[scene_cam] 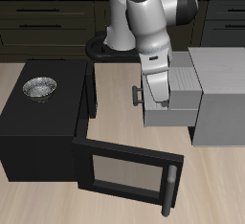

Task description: Close the top and middle drawer of the white cabinet

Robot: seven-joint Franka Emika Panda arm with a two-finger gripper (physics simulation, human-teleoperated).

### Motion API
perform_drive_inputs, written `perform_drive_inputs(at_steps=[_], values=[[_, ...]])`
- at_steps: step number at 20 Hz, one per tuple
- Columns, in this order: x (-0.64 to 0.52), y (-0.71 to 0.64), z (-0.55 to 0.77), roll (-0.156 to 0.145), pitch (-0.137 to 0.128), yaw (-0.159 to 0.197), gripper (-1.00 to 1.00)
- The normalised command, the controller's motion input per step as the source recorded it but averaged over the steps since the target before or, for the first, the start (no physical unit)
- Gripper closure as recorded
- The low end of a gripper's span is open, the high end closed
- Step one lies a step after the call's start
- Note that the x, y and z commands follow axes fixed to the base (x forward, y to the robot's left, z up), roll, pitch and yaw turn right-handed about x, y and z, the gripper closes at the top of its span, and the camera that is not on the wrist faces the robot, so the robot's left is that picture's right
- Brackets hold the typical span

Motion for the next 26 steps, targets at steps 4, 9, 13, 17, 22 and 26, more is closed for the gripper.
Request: perform_drive_inputs(at_steps=[4,9,13,17,22,26], values=[[0.09,0.2,-0.19,0.02,-0.023,-0.024,-1.0],[0.06,0.24,-0.18,0.028,-0.033,0.008,-1.0],[0.02,0.26,-0.03,0.028,-0.047,-0.004,-1.0],[0.04,0.18,0.03,0.009,-0.043,-0.028,-1.0],[-0.01,0.19,0.04,0.019,-0.078,-0.001,-1.0],[0.04,0.12,0.04,0.01,-0.075,0.026,-1.0]])
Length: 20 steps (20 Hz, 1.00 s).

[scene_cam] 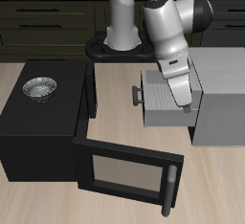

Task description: Close the top and middle drawer of the white cabinet

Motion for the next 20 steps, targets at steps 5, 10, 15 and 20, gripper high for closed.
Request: perform_drive_inputs(at_steps=[5,10,15,20], values=[[-0.03,0.13,0.0,0.034,-0.067,0.033,-1.0],[0.01,0.14,-0.01,0.043,-0.051,0.025,-1.0],[-0.03,0.15,-0.09,0.067,-0.045,0.068,-1.0],[-0.03,0.07,0.0,0.024,-0.012,0.009,-1.0]])
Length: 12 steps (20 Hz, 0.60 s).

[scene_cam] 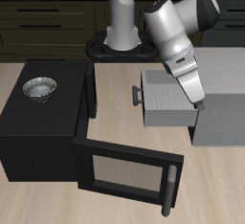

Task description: Close the top and middle drawer of the white cabinet

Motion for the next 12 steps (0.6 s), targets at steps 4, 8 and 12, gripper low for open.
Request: perform_drive_inputs(at_steps=[4,8,12], values=[[0.0,-0.01,0.03,0.0,0.015,0.004,-1.0],[-0.05,-0.11,-0.03,-0.013,0.064,-0.019,-1.0],[-0.06,-0.17,0.01,-0.014,0.053,-0.015,-1.0]])
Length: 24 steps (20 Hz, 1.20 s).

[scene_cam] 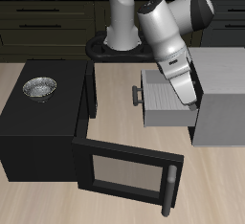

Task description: Close the top and middle drawer of the white cabinet

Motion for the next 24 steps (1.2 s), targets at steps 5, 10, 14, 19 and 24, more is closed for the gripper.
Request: perform_drive_inputs(at_steps=[5,10,14,19,24], values=[[-0.12,-0.18,0.07,-0.016,0.05,-0.01,-1.0],[-0.09,-0.17,0.05,-0.014,0.047,-0.008,-1.0],[-0.11,-0.16,-0.06,0.002,0.053,0.036,-1.0],[-0.1,-0.13,-0.08,0.005,0.053,0.015,-1.0],[-0.07,-0.1,-0.13,-0.009,0.081,-0.005,-1.0]])
